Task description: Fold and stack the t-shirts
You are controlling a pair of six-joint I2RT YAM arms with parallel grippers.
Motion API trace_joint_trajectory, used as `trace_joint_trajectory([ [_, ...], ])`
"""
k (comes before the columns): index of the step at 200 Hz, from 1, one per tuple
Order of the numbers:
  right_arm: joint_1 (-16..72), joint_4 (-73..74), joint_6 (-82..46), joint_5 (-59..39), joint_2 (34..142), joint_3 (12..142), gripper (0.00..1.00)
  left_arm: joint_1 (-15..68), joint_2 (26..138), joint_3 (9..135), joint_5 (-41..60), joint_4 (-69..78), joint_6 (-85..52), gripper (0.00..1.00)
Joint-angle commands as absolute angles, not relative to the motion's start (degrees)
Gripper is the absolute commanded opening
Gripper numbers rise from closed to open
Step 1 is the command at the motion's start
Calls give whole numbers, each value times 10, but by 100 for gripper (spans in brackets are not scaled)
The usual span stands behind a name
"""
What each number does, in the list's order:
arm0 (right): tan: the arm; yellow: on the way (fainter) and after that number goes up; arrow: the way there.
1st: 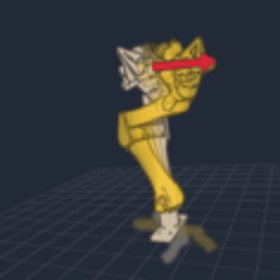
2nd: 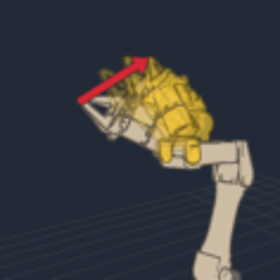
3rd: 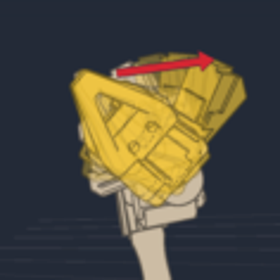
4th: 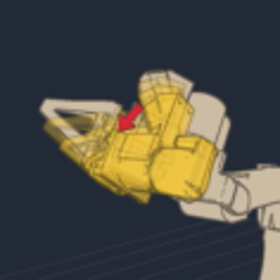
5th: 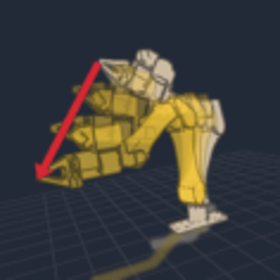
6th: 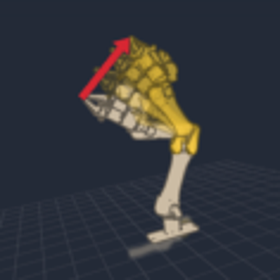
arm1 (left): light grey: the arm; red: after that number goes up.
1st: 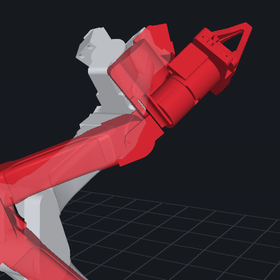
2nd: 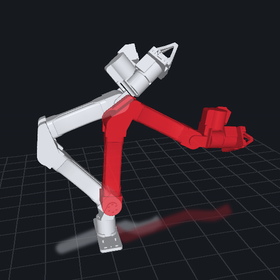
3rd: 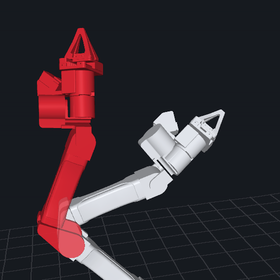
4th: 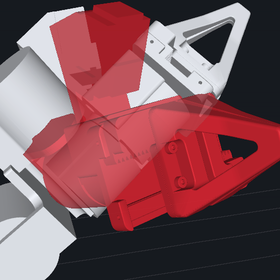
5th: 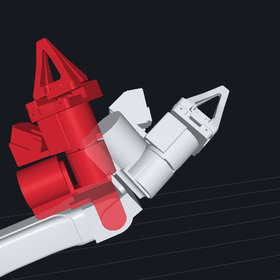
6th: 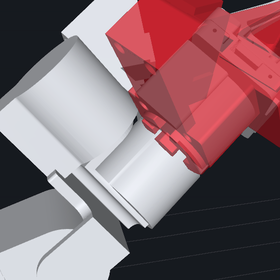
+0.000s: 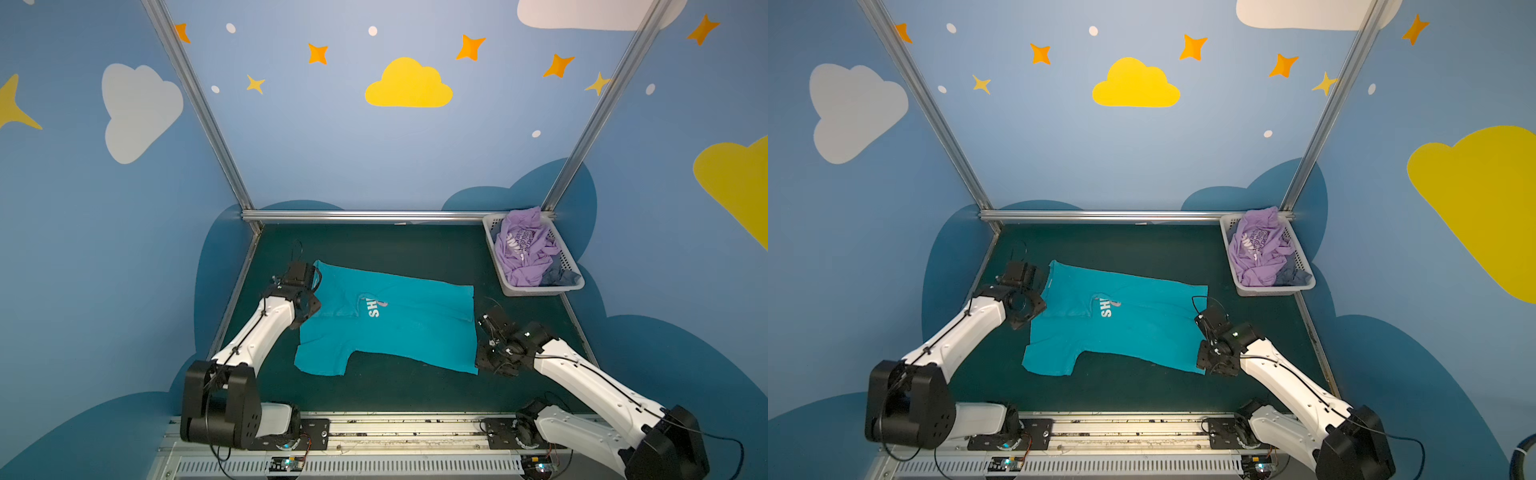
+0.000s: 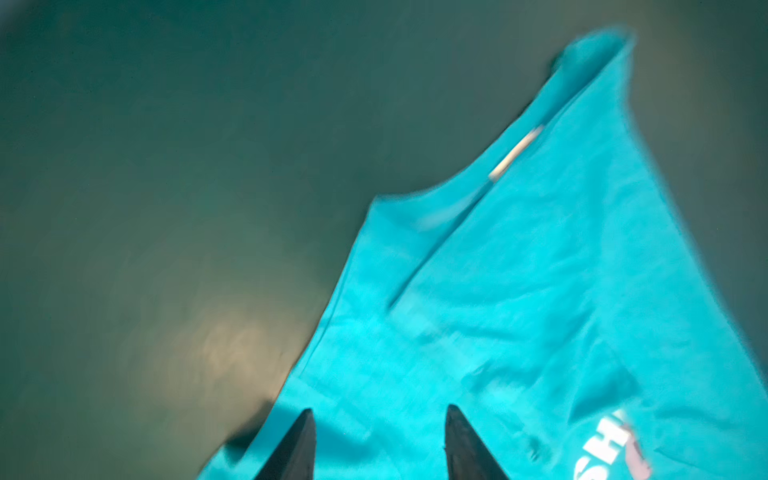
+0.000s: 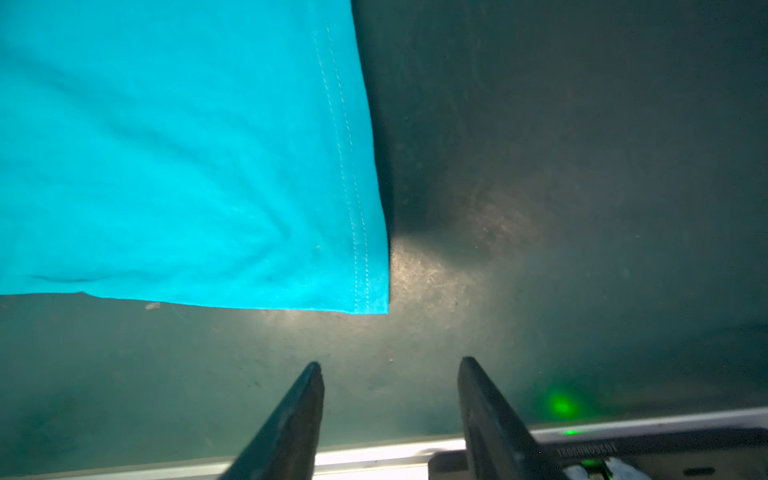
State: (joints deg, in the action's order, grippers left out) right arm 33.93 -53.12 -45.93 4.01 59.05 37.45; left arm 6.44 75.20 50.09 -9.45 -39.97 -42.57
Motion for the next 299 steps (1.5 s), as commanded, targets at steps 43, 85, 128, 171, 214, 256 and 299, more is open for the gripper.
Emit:
trace_joint_trajectory([
  [43,338,-431,-487,-30,619,322,65,66,641,357,-66,-472,-460,76],
  [85,337,-436,-480,-33,701,345,66,66,670,297,-13,-390,-463,81],
  [128,336,-380,-484,-57,762,348,62,67,728,295,10,-347,-456,34],
  [171,316,-358,-478,-63,772,358,11,66,725,347,17,-375,-444,4],
  [214,285,-373,-454,-80,775,417,0,63,728,463,17,-418,-431,4],
  [256,249,-392,-424,-83,796,481,0,50,781,546,24,-400,-441,4],
  [299,216,-392,-399,-90,843,531,0,41,876,636,55,-375,-439,4],
])
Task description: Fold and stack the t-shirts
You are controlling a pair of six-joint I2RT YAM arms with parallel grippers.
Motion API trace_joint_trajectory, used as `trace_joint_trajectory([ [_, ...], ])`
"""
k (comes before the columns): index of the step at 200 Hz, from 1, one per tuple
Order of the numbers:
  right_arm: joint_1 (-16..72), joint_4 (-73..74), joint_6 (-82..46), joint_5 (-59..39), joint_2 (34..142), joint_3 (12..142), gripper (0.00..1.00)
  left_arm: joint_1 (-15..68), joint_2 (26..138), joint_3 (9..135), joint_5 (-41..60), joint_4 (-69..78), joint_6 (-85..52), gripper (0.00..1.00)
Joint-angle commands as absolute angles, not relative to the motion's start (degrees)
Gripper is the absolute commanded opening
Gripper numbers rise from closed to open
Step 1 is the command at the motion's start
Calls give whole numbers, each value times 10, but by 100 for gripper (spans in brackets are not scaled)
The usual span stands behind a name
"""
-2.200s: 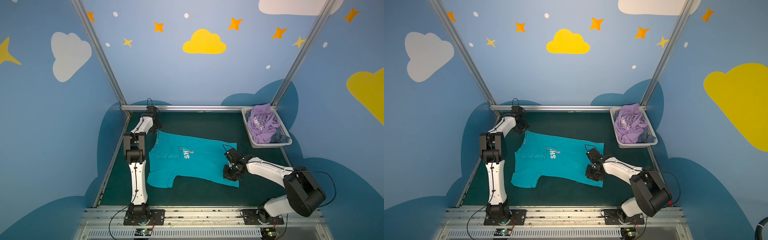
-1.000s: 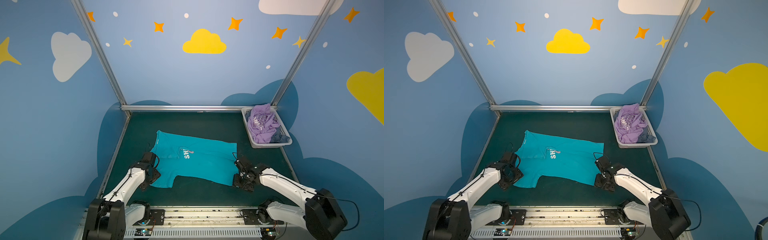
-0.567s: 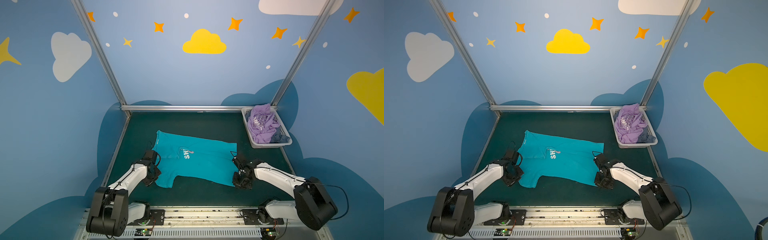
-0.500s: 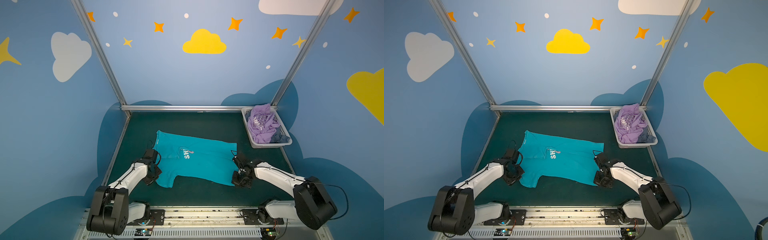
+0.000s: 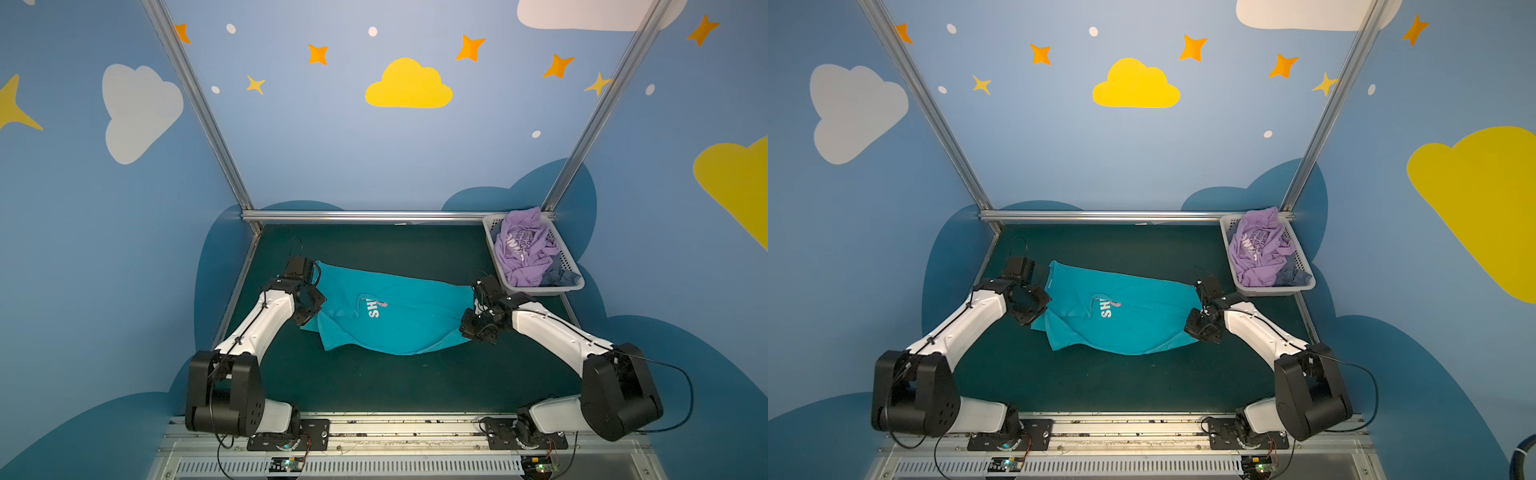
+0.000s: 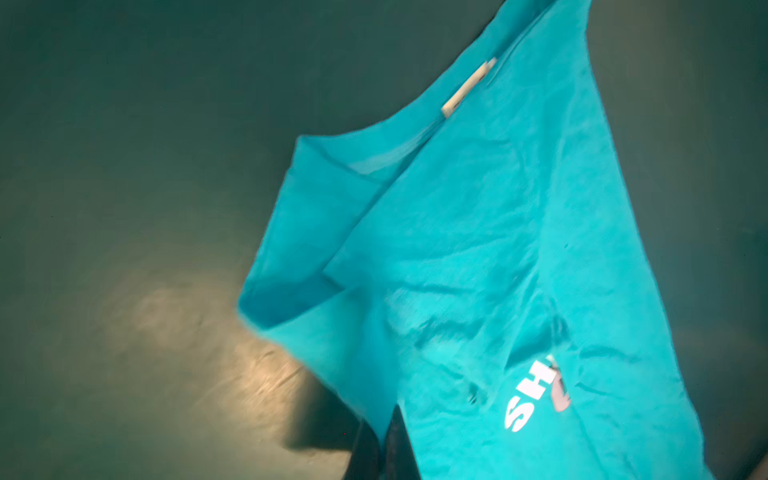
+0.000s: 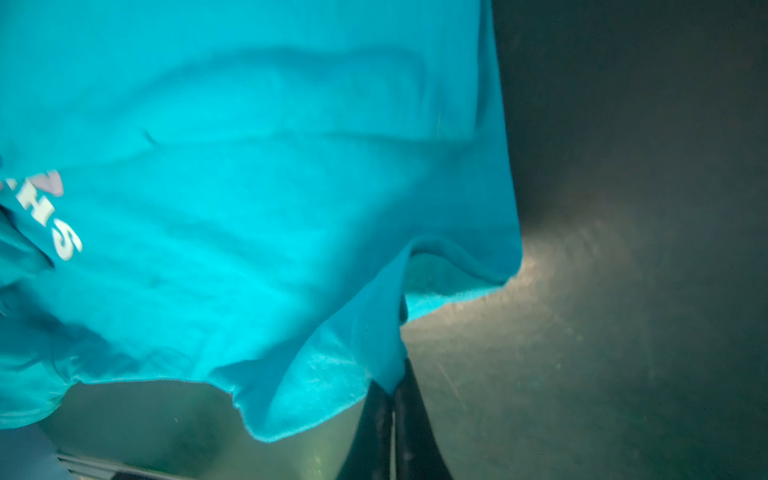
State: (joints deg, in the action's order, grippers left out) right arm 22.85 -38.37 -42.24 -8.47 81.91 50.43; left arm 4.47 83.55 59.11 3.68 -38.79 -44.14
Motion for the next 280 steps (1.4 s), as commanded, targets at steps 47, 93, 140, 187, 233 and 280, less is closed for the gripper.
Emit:
trace_joint_trajectory([
  [47,189,-411,-376,-115,893,567,0,30,958,711,59,-360,-454,4],
  [93,167,-398,-385,-128,905,573,0,31,1044,805,64,-372,-454,4],
  [140,152,-415,-378,-114,906,590,0,45,1123,889,45,-393,-450,4],
  [187,146,-424,-376,-104,919,604,0,61,1175,935,40,-412,-448,4],
  [233,133,-433,-375,-74,912,593,0,61,1177,948,16,-430,-446,4],
  [280,120,-435,-379,-55,898,570,5,50,1176,987,-22,-468,-456,4],
])
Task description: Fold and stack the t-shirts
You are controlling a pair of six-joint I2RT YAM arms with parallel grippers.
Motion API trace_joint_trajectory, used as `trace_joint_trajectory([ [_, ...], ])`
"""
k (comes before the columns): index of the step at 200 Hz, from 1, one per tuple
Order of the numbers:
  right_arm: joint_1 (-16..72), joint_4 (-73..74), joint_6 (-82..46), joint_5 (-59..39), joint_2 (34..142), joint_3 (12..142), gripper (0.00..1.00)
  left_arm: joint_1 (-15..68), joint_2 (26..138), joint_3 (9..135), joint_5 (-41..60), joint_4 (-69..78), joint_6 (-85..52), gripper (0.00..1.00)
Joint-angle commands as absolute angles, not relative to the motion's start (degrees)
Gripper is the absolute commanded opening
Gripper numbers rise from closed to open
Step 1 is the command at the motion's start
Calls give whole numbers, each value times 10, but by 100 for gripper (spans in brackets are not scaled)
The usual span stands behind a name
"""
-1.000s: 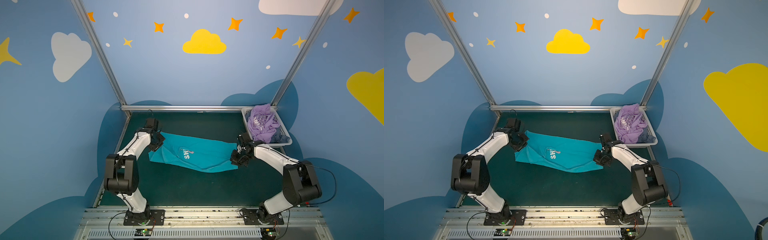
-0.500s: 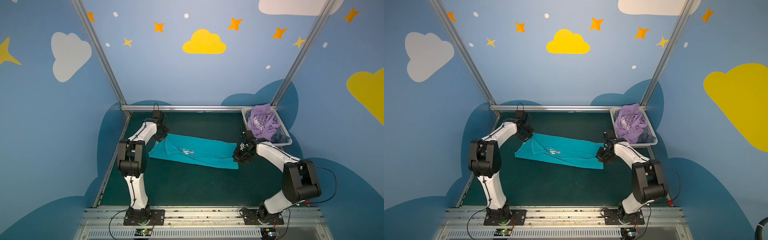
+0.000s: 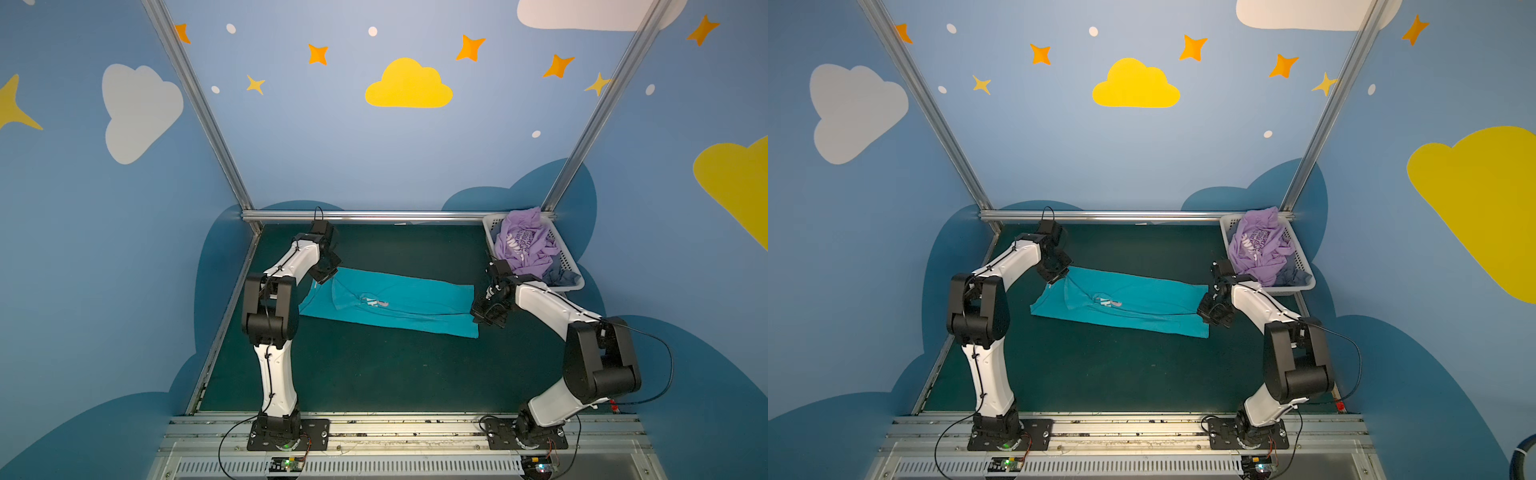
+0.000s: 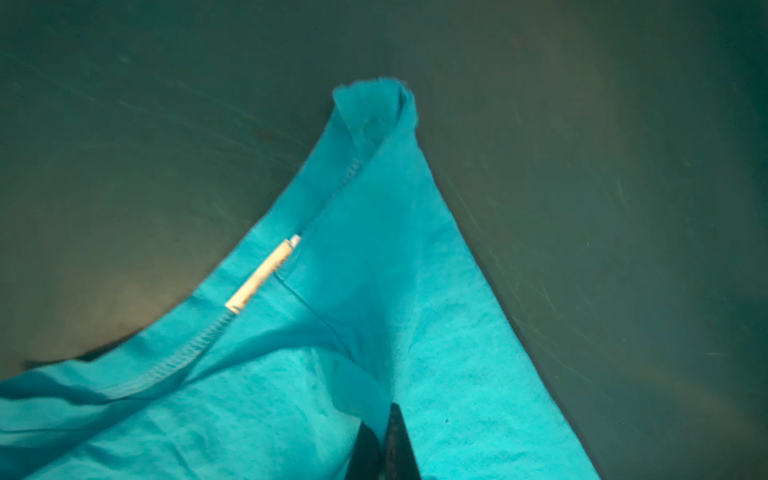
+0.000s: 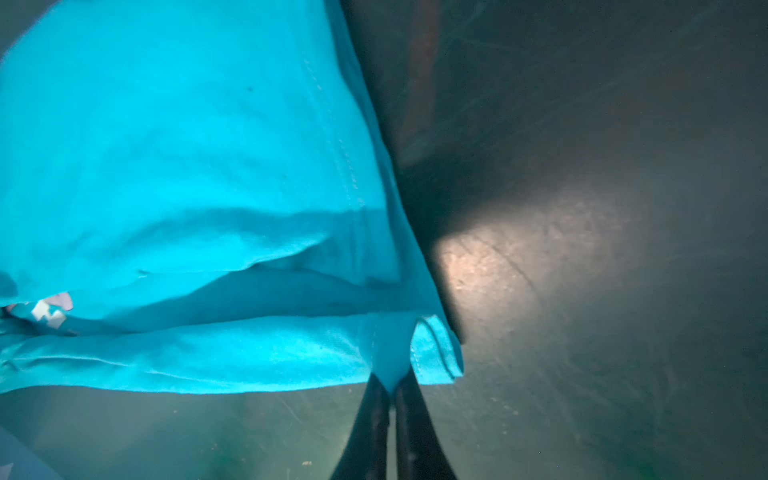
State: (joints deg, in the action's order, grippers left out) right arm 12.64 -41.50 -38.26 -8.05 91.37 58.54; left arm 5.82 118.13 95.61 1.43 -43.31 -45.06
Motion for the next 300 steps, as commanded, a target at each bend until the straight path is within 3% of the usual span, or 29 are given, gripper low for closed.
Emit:
trace_joint_trajectory([
  [1,120,-436,-379,-54,898,570,5,50,1176,988,-23,-469,-456,4],
  [15,119,-433,-379,-53,893,565,9,48,1183,1005,-24,-474,-457,4],
  [34,119,-432,-378,-59,895,567,33,50,1206,1041,-13,-481,-455,6],
  [43,119,-434,-378,-62,895,569,40,54,1222,1066,-8,-489,-454,15],
  [65,126,-442,-379,-62,884,579,42,64,1276,1145,0,-517,-447,43],
  [102,175,-485,-374,-1,831,624,41,69,1340,1285,-19,-599,-435,50],
  [119,216,-490,-360,23,809,651,40,71,1318,1282,-29,-608,-424,43],
  [143,265,-484,-346,35,808,683,36,84,1227,1151,-48,-565,-411,25],
  [176,297,-464,-336,13,845,709,18,92,1090,911,-67,-474,-433,7],
  [198,303,-466,-334,-2,873,721,10,96,1058,824,-63,-436,-444,4],
  [249,305,-464,-333,5,867,707,9,119,1181,887,-57,-461,-441,4],
  [300,294,-463,-332,11,855,690,11,141,1271,1087,-45,-500,-447,5],
])
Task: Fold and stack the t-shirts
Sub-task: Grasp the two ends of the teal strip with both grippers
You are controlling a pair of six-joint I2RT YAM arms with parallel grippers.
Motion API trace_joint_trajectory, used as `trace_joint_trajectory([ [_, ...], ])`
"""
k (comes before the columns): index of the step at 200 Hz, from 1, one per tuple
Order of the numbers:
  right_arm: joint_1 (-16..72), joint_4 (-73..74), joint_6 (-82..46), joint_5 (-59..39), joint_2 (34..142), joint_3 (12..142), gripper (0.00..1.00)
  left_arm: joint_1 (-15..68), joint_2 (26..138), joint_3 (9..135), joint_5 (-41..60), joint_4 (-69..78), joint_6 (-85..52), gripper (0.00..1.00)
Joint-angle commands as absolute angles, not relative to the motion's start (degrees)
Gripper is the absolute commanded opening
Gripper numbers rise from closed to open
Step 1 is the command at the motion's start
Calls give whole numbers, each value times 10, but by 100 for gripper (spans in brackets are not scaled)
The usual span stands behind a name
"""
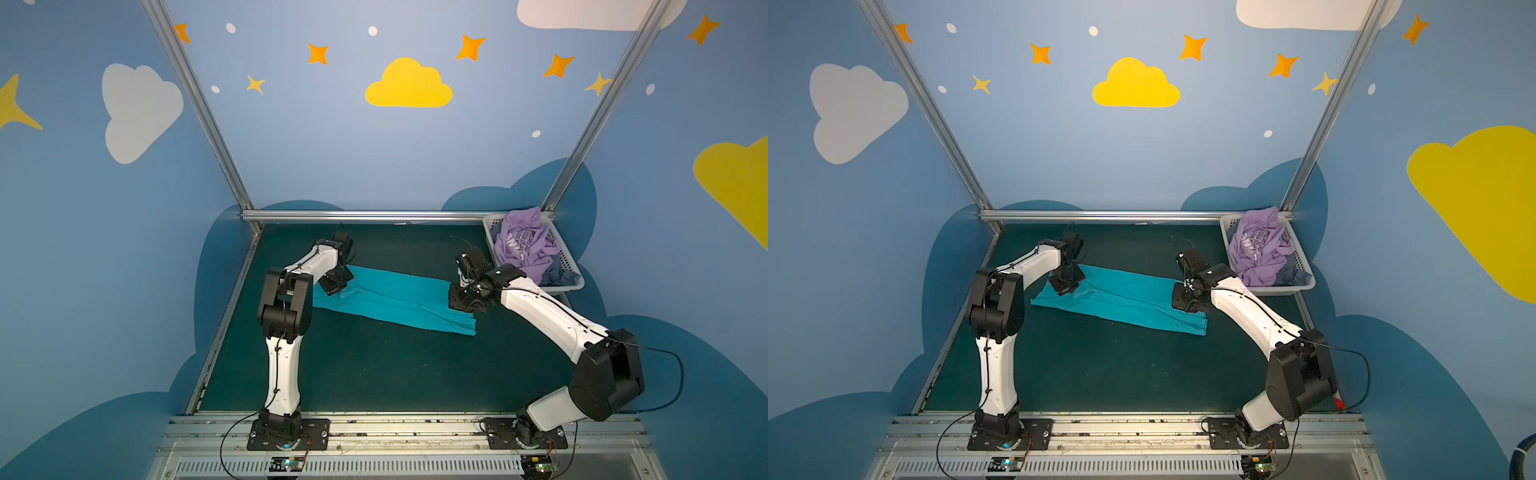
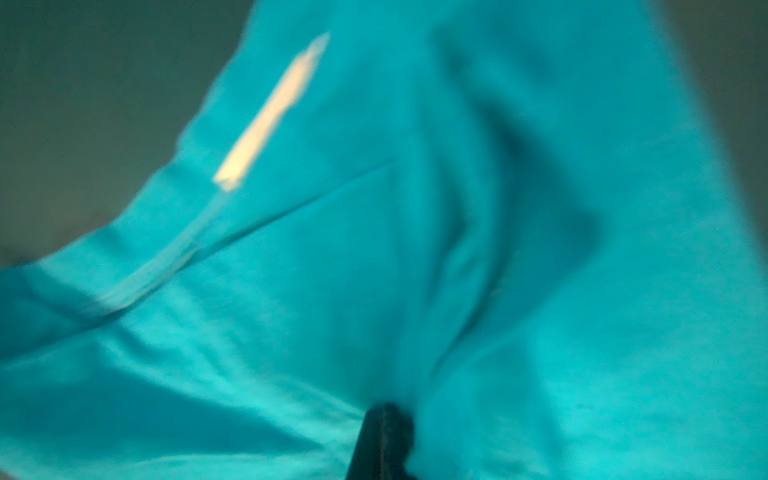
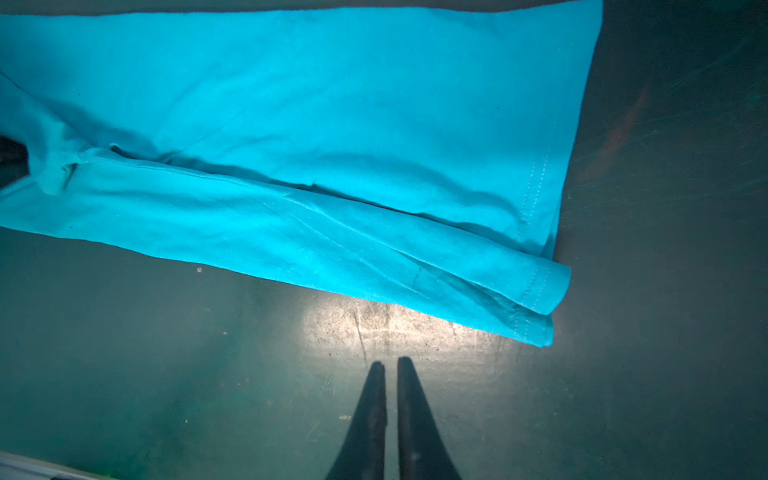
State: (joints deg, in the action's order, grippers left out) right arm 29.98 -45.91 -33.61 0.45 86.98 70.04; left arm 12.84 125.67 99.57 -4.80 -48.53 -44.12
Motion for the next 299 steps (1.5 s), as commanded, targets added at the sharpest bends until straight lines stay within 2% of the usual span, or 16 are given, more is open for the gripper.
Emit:
trace_joint_trajectory([
  [1,293,-463,-333,11,855,690,11,142,1272,1093,-46,-501,-446,5],
  [26,290,-459,-336,4,860,687,11,165,1335,1275,-40,-538,-437,6],
  [50,290,-458,-339,2,856,684,11,178,1434,1487,-20,-637,-428,7],
  [64,290,-455,-339,4,852,680,11,185,1458,1544,-25,-679,-415,8],
  [87,289,-454,-336,5,853,678,13,191,1408,1455,-46,-676,-401,9],
  [113,287,-454,-328,-7,880,688,12,192,1246,1151,-40,-523,-412,9],
  [126,287,-449,-322,-14,900,693,9,190,1181,1042,-39,-467,-426,10],
  [146,289,-440,-312,-24,931,701,5,190,1121,959,-52,-445,-433,10],
  [169,293,-435,-294,-34,977,710,2,187,1115,918,-64,-443,-433,10],
  [225,287,-441,-303,-15,1066,701,0,176,1214,962,-33,-424,-426,9],
  [276,239,-434,-318,-15,1023,693,0,186,1379,1257,22,-494,-374,9],
  [299,232,-436,-320,-5,990,694,0,202,1413,1370,23,-554,-351,10],
])
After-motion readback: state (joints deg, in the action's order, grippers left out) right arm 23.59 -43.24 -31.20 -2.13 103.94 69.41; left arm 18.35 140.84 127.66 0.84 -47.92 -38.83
